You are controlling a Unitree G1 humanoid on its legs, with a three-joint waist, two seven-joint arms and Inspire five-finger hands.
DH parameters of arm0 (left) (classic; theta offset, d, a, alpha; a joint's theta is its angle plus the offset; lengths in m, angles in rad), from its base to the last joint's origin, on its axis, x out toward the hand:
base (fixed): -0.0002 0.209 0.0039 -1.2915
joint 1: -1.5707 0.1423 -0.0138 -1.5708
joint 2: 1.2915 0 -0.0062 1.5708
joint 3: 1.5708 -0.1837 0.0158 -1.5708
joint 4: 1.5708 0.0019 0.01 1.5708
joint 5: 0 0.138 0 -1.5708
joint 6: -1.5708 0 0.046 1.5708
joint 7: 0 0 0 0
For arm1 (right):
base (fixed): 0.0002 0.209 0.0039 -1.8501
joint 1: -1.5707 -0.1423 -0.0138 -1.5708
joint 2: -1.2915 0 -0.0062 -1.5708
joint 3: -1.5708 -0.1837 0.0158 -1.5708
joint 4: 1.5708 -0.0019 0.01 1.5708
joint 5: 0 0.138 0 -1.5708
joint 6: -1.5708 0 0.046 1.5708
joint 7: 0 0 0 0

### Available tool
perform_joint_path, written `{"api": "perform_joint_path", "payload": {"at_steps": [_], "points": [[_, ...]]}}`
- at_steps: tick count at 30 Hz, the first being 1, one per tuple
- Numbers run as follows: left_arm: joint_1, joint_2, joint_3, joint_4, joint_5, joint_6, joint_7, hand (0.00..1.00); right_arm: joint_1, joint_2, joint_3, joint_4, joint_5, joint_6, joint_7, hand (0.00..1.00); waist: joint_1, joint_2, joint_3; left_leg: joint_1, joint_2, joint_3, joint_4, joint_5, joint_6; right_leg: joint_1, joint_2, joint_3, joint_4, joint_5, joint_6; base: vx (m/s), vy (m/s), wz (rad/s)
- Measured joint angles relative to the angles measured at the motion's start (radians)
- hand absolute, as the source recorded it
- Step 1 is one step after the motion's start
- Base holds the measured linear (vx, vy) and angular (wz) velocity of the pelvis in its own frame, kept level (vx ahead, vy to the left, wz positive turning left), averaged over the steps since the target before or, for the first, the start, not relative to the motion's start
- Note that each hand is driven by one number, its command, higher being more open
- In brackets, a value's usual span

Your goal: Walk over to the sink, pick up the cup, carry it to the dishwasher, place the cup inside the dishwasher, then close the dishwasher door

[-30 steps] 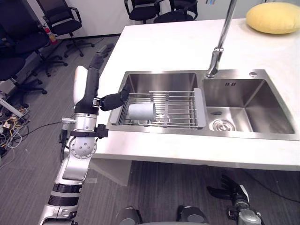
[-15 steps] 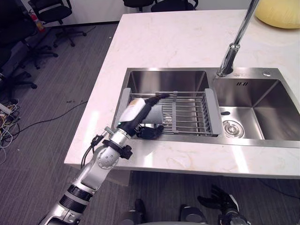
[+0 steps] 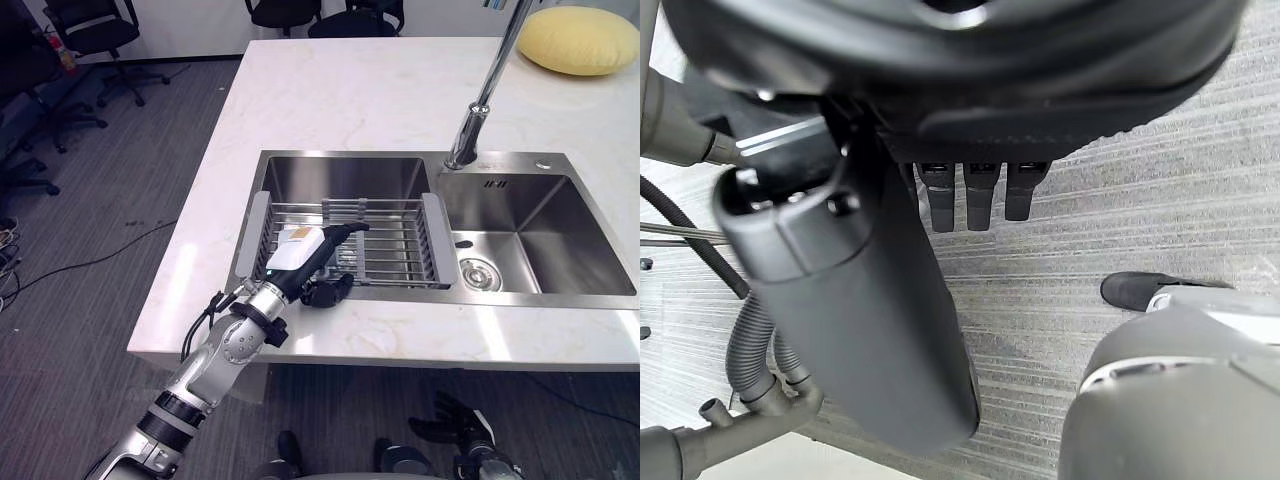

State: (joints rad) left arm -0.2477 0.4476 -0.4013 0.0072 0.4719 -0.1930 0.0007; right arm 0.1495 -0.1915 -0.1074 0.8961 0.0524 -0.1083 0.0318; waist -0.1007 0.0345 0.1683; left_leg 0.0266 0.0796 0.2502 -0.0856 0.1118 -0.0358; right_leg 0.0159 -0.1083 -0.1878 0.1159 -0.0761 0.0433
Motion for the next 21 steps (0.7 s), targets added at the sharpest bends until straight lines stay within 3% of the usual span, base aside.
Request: {"api": "perform_joint_path", "payload": {"at_steps": [11,21], "points": [[-0.004,-0.008,0.104,0.051,-0.001,0.056,0.045,0.9,0.02,0.012,-0.002,0.001,-0.003,0.018,0.001,0.9,-0.011,-0.002,-0.003,0.001,-0.007,-0.008,-0.001,0.001,0.001,0.019,0.001,-0.011,-0.03,0.013,0.007,0.01,0.002,0.02],[-0.057,0.082,0.116,0.128,0.0,0.076,0.014,0.9,0.018,0.021,-0.002,0.0,-0.006,0.024,0.005,0.9,-0.008,-0.003,-0.004,0.001,-0.007,-0.012,-0.001,0.001,0.0,0.025,0.001,-0.015,-0.037,0.015,0.006,0.01,0.003,0.01]]}}
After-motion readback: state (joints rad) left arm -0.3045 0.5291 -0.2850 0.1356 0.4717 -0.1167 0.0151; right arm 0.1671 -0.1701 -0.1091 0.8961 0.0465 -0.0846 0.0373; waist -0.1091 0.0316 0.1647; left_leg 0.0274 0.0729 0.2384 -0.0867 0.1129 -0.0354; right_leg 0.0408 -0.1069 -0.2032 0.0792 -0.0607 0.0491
